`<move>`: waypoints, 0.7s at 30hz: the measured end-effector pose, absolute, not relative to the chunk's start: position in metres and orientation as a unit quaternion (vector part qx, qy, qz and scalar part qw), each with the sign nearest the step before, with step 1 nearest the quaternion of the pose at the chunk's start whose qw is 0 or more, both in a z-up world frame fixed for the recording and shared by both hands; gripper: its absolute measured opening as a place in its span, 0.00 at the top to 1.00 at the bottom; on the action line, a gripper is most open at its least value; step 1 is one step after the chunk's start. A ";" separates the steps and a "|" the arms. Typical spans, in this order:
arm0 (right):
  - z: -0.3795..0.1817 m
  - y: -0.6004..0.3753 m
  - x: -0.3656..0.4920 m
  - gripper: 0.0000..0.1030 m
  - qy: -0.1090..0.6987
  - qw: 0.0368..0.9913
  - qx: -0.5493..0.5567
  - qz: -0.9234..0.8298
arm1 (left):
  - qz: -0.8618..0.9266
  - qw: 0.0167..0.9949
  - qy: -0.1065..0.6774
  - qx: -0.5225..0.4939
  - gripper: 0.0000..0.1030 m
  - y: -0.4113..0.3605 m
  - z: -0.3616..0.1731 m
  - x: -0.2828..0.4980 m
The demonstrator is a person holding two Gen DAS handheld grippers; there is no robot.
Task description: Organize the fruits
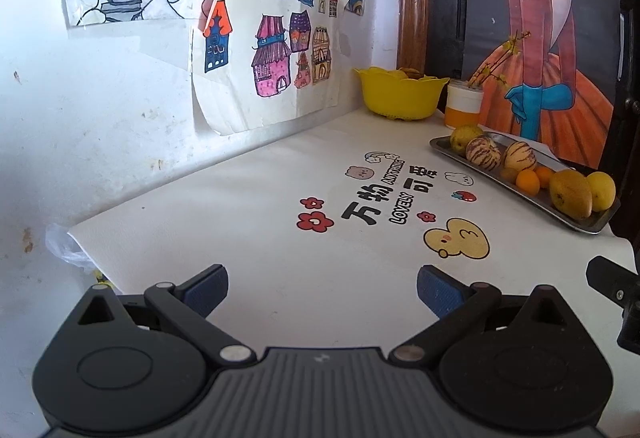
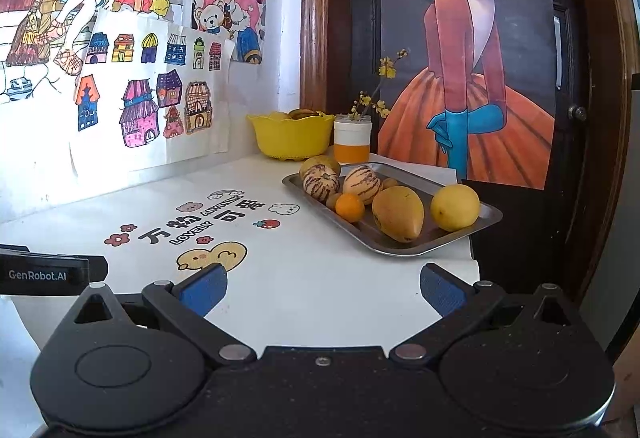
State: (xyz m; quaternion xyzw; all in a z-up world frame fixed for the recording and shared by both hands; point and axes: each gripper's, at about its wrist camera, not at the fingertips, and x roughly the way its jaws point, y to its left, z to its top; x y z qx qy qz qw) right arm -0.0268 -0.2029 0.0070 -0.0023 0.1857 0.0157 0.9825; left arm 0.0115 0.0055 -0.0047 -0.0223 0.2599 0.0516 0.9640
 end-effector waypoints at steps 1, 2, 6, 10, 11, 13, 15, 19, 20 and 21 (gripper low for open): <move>0.007 -0.203 -0.027 0.01 0.186 0.982 -0.002 0.016 | 0.052 0.964 0.260 -0.022 0.01 0.006 -0.005 0.011; 0.007 -0.203 -0.026 0.01 0.186 0.982 -0.002 0.016 | 0.052 0.964 0.260 -0.022 0.01 0.006 -0.004 0.011; 0.007 -0.202 -0.027 0.01 0.187 0.982 -0.003 0.018 | 0.052 0.964 0.260 -0.022 0.01 0.006 -0.004 0.011; 0.006 -0.202 -0.027 0.01 0.188 0.982 -0.003 0.018 | 0.049 0.963 0.265 -0.022 0.01 0.007 -0.005 0.012; 0.006 -0.202 -0.027 0.01 0.188 0.982 -0.003 0.018 | 0.049 0.962 0.267 -0.022 0.01 0.007 -0.005 0.012; 0.006 -0.202 -0.027 0.01 0.188 0.982 -0.004 0.018 | 0.048 0.961 0.270 -0.022 0.01 0.007 -0.006 0.013; 0.006 -0.202 -0.027 0.01 0.188 0.982 -0.004 0.018 | 0.046 0.961 0.271 -0.022 0.01 0.007 -0.006 0.012; 0.006 -0.202 -0.027 0.01 0.188 0.982 -0.004 0.017 | 0.045 0.961 0.272 -0.022 0.01 0.007 -0.007 0.013; 0.006 -0.202 -0.027 0.01 0.188 0.982 -0.004 0.018 | 0.046 0.961 0.272 -0.022 0.01 0.007 -0.007 0.013; 0.006 -0.202 -0.027 0.01 0.188 0.982 -0.004 0.018 | 0.046 0.961 0.272 -0.022 0.01 0.007 -0.007 0.012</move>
